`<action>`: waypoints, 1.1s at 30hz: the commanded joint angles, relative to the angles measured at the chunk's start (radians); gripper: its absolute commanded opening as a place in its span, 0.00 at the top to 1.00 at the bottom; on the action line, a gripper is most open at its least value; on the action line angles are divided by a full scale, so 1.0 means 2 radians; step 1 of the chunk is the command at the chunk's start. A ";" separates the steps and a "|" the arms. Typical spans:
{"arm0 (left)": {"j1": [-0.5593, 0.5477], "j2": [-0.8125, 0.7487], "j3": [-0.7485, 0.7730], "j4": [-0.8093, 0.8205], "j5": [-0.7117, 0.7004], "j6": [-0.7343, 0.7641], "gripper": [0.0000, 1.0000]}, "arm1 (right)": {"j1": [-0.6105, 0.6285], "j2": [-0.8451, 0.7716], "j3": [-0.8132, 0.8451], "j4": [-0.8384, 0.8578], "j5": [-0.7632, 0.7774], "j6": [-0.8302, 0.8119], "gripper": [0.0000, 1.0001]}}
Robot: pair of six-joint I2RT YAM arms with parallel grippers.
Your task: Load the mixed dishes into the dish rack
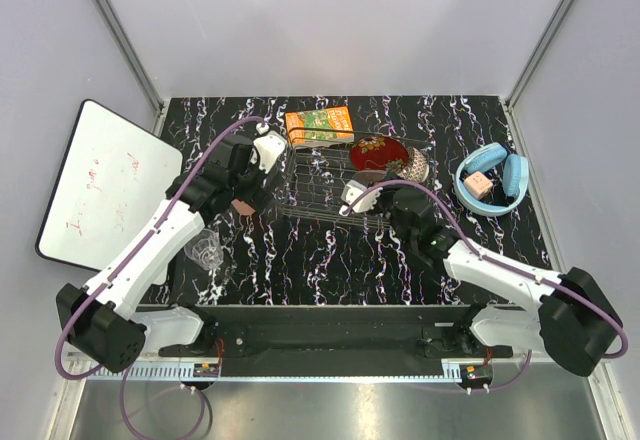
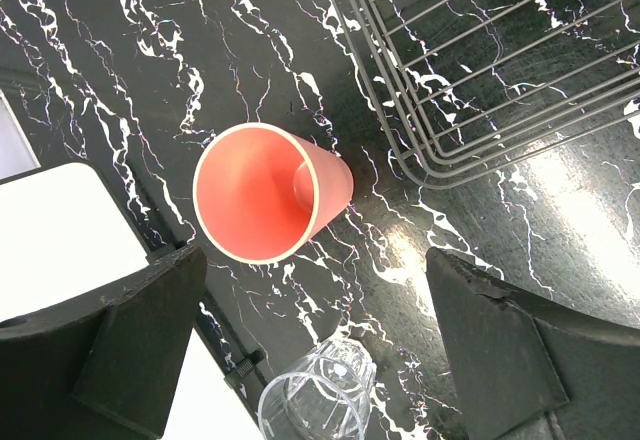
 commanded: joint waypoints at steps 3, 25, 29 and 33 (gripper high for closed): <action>0.004 -0.019 -0.004 0.023 -0.003 -0.003 0.03 | -0.008 0.021 -0.006 0.014 -0.008 -0.007 1.00; 0.005 -0.015 0.006 0.024 -0.004 -0.006 0.03 | 0.019 -0.029 0.010 -0.050 0.052 0.111 0.60; 0.005 -0.014 0.009 0.023 -0.010 -0.008 0.03 | 0.039 -0.055 0.039 -0.074 0.077 0.139 0.58; 0.005 -0.017 0.007 0.024 -0.022 -0.003 0.03 | 0.052 -0.105 0.110 -0.158 0.102 0.263 0.51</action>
